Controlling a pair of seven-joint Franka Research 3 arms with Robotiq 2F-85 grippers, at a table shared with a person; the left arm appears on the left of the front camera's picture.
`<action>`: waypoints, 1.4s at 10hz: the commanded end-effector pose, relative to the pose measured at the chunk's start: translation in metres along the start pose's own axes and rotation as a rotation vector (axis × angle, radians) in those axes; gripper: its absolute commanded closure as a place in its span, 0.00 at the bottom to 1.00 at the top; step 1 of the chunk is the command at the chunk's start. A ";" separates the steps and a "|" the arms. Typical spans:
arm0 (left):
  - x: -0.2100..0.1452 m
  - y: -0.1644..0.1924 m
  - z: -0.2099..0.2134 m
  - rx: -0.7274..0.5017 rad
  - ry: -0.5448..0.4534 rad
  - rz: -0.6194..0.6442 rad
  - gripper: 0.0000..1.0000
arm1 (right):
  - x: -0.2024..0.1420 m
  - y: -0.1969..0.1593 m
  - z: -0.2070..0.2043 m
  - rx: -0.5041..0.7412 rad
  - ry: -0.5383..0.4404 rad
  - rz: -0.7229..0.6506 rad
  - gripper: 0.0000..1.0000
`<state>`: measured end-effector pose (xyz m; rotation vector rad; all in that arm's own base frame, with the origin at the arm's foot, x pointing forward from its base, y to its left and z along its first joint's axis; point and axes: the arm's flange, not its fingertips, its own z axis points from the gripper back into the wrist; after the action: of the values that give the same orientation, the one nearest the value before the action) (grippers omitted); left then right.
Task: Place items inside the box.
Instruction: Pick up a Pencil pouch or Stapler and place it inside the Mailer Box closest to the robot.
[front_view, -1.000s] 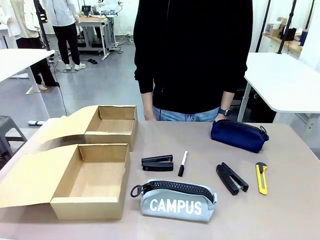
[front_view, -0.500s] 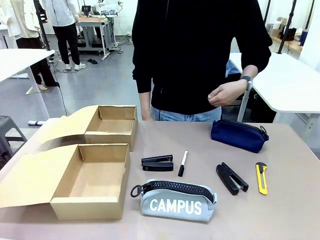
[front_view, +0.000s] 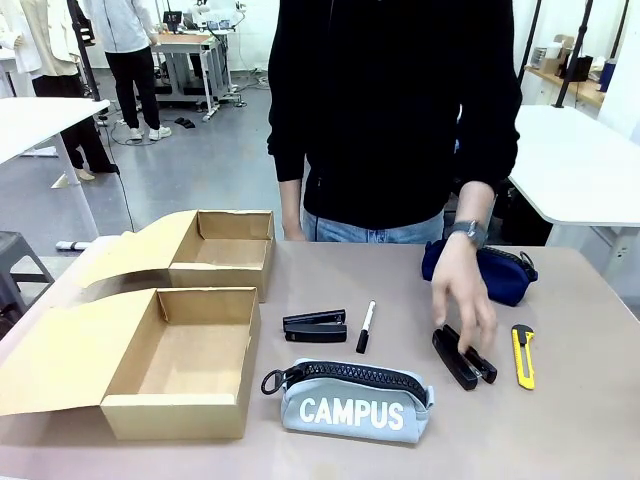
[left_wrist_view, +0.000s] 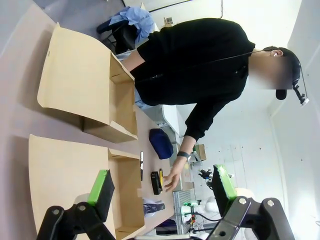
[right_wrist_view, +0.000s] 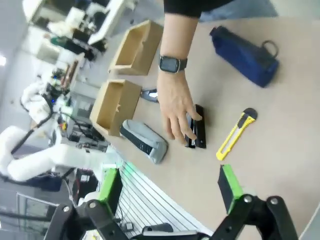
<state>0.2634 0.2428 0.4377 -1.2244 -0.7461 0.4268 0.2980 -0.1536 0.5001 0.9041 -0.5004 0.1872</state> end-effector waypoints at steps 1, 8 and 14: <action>0.001 0.001 0.000 -0.025 -0.011 -0.026 0.00 | -0.033 -0.031 0.065 0.031 -0.060 -0.020 0.00; 0.001 0.001 0.000 -0.025 -0.011 -0.026 0.00 | -0.068 -0.038 0.086 0.028 -0.164 0.039 0.00; 0.001 0.001 0.000 -0.025 -0.011 -0.026 0.00 | 0.032 -0.025 -0.072 -0.340 0.264 0.452 0.00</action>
<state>0.2637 0.2432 0.4372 -1.2239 -0.7463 0.4252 0.3331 -0.1296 0.4821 0.5808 -0.4733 0.4627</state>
